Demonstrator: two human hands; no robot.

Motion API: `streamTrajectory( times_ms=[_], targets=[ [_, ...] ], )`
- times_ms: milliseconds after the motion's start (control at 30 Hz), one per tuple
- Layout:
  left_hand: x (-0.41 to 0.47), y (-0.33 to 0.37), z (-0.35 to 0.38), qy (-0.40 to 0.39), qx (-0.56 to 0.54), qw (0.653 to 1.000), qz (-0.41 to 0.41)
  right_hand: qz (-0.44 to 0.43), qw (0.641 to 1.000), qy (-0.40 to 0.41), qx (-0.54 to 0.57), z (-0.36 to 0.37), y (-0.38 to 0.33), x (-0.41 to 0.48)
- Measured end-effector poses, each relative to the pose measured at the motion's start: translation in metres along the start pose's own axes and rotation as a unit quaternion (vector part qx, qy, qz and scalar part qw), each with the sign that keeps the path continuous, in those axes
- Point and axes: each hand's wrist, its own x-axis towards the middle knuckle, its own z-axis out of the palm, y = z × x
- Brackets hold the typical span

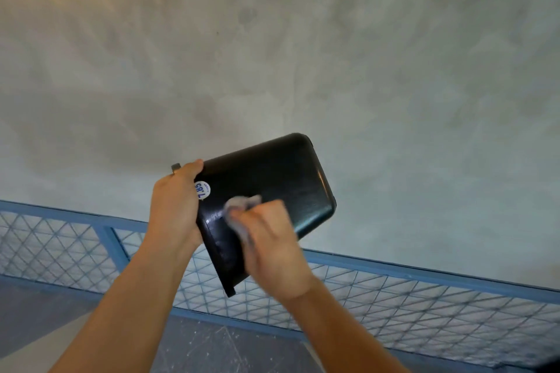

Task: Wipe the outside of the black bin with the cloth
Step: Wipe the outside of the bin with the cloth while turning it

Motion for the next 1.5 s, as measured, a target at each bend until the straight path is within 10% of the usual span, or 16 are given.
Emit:
streamTrajectory(
  times_ms=[433,700,967,1233,1500],
  targets=[
    [-0.008,-0.002,0.011,-0.124,0.141,0.982,0.012,-0.036,0.996,0.055,0.060,-0.040,0.040,0.030],
    [0.005,0.025,0.014,-0.100,0.102,0.990,-0.010,-0.195,0.972,-0.070,0.108,-0.026,0.012,-0.027],
    [0.002,0.015,0.014,-0.101,0.116,0.988,-0.001,-0.074,0.995,0.035,0.052,-0.064,0.057,0.037],
    [0.014,0.029,0.009,-0.072,0.094,0.993,0.011,-0.172,0.979,-0.088,0.066,-0.054,0.049,-0.022],
    [0.010,0.015,0.012,-0.055,0.120,0.991,0.007,-0.052,0.996,0.067,0.013,-0.083,0.092,0.012]
  ],
)
